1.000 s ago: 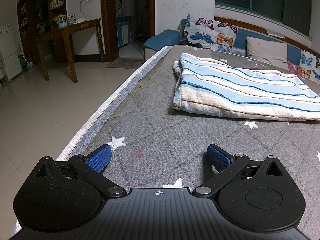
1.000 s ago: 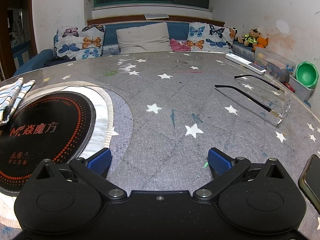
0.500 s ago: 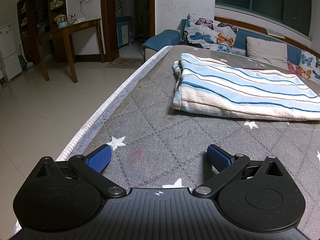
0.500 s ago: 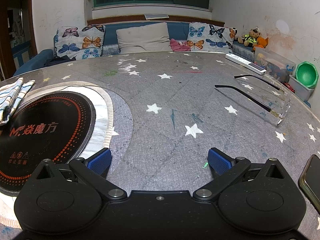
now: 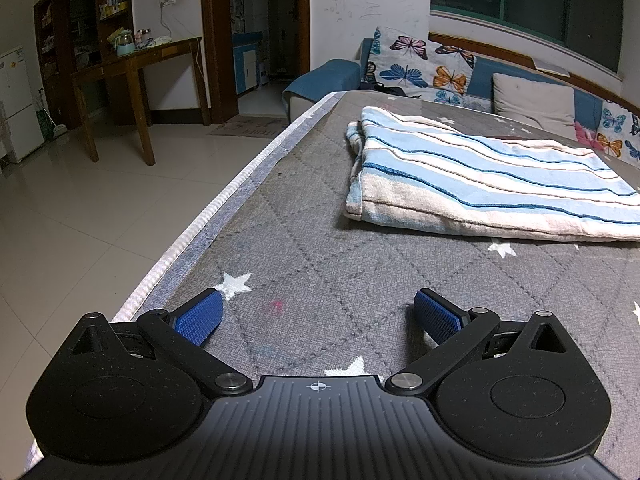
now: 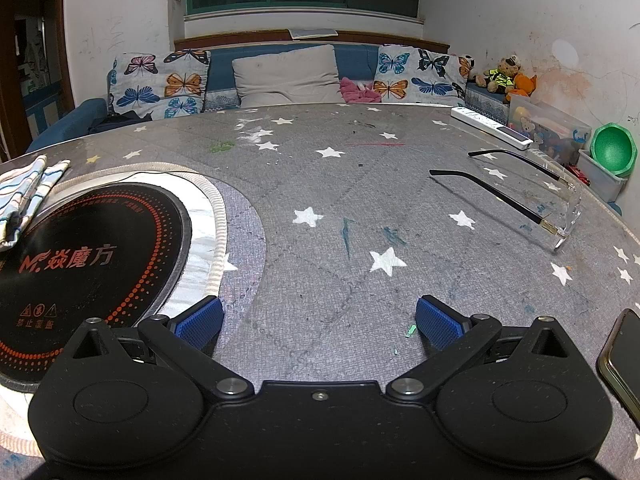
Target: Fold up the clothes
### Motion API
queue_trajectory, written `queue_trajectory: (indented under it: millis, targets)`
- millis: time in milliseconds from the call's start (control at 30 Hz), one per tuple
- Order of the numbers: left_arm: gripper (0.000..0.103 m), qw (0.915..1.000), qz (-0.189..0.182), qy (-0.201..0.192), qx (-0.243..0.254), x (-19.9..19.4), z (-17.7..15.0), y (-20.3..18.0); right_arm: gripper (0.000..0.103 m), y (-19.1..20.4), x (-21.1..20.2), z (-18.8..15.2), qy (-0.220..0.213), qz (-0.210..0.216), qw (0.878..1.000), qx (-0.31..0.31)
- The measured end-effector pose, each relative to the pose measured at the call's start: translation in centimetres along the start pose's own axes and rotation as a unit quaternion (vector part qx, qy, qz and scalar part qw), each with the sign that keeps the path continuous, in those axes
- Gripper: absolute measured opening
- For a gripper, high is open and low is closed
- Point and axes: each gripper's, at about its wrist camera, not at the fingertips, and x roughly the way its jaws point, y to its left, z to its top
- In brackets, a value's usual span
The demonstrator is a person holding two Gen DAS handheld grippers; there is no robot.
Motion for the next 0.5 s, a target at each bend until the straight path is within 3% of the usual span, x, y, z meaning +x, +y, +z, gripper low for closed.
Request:
queue_trajectory:
  millis: [500]
  targets:
    - [0.103,1.0,0.0,0.0,0.0,0.0,0.0,0.0,0.103,-0.11,-0.48,-0.51,0.0,0.0,1.0,0.0]
